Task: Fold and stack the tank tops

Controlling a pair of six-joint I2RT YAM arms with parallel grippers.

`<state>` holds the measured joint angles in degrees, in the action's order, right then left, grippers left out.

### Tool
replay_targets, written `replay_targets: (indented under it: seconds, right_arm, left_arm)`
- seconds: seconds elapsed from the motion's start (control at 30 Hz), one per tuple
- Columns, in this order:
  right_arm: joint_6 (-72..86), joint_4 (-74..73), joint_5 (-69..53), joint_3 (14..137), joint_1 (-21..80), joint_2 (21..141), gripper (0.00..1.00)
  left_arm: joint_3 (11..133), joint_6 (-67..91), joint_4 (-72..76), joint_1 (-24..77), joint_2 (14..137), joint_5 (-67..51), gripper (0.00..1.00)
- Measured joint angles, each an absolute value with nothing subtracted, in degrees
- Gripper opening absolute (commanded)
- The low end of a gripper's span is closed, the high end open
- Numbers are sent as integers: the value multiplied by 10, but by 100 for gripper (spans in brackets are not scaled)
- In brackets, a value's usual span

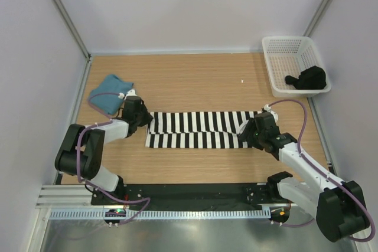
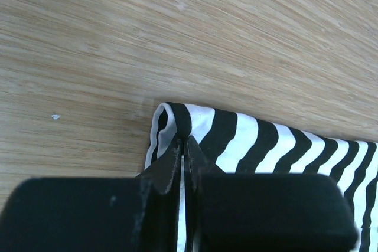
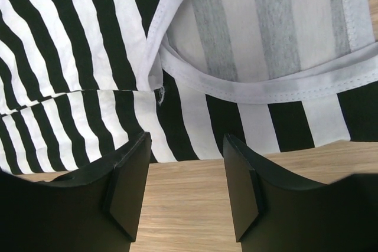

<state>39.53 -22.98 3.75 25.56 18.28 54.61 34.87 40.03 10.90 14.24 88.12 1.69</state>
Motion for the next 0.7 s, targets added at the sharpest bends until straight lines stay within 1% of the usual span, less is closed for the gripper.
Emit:
replay_targets:
  seconds: [0.2, 0.27, 0.3, 0.33, 0.37, 0.4, 0.47, 0.53, 0.63, 0.7]
  right_arm:
    - [416, -243, 48, 254, 183, 547, 60]
    - [426, -250, 55, 254, 183, 549, 60]
    - [430, -254, 58, 254, 183, 550, 60]
    - [435, -256, 60, 254, 183, 554, 60]
    - [440, -258, 61, 254, 183, 559, 60]
    - [444, -260, 62, 254, 183, 564, 59]
    - [454, -268, 64, 254, 183, 576, 59]
    - [464, -277, 69, 253, 183, 584, 58]
    - [477, -274, 77, 253, 183, 589, 56]
    - [484, -269, 85, 254, 183, 594, 55]
  left_arm:
    - [354, 400, 109, 142, 881, 34, 0]
    - [361, 400, 108, 142, 881, 40, 2]
    - [366, 399, 107, 142, 881, 43, 5]
    - [370, 399, 106, 142, 881, 45, 12]
    - [375, 398, 104, 142, 881, 46, 18]
    - [380, 397, 104, 142, 881, 48, 30]
    - [386, 398, 104, 142, 881, 50, 42]
    - [385, 399, 111, 142, 881, 49, 47]
    - [372, 404, 122, 142, 879, 49, 48]
    - [368, 403, 117, 142, 878, 49, 51]
